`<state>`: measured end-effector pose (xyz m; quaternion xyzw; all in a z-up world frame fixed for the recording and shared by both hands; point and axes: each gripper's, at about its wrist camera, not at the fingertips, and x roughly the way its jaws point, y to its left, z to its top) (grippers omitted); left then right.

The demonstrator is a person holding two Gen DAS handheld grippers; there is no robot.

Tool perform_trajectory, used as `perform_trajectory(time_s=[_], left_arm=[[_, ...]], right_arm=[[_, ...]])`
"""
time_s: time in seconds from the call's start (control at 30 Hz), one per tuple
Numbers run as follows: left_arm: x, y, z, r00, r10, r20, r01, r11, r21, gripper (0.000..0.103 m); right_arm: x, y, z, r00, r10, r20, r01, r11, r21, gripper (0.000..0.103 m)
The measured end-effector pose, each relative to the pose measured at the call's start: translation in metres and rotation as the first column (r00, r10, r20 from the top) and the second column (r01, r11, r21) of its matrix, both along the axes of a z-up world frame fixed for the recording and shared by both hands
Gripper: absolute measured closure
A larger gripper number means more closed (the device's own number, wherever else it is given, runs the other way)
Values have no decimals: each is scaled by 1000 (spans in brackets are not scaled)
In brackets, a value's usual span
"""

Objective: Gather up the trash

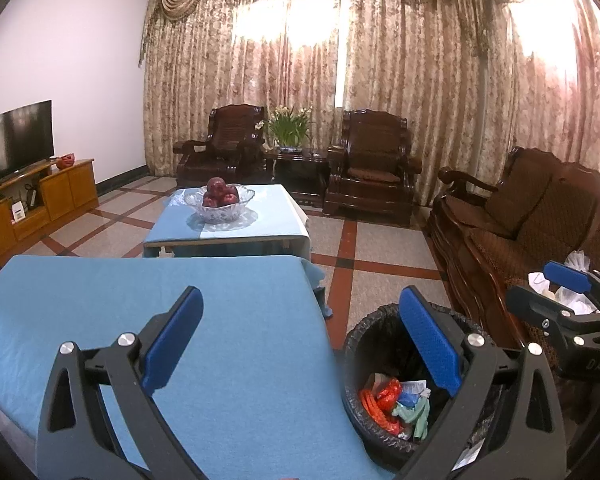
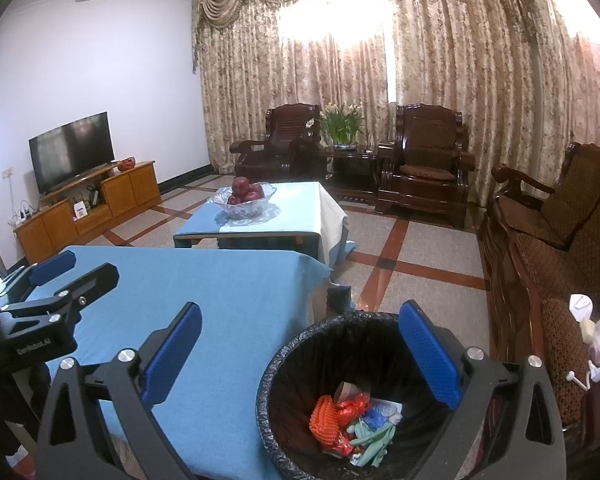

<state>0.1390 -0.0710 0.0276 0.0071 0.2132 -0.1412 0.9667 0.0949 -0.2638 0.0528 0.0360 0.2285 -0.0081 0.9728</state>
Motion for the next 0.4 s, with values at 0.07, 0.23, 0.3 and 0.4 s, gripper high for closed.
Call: perform_trajectory(time_s=[0.07,0.23,0.3,0.4], left_arm=[[0,0,-1,1000,0,3,0,1000,-1,7],[0,-1,-1,1000,-2,-3,2,1000,4,7],[-1,-4,-1,1000,1,-3,-1,1000,3,7],[-1,-5,-3,1000,6,-4,-6,1000,1,7]], right_arm=[[1,0,-2,1000,-1,-1,1,1000,1,6],[0,-2,-8,1000,-5,-4,5,1000,4,6],[2,-2,-7,1000,-3,-4,3,1000,4,6],[0,-3,-7,1000,-2,-4,2,1000,3,6]])
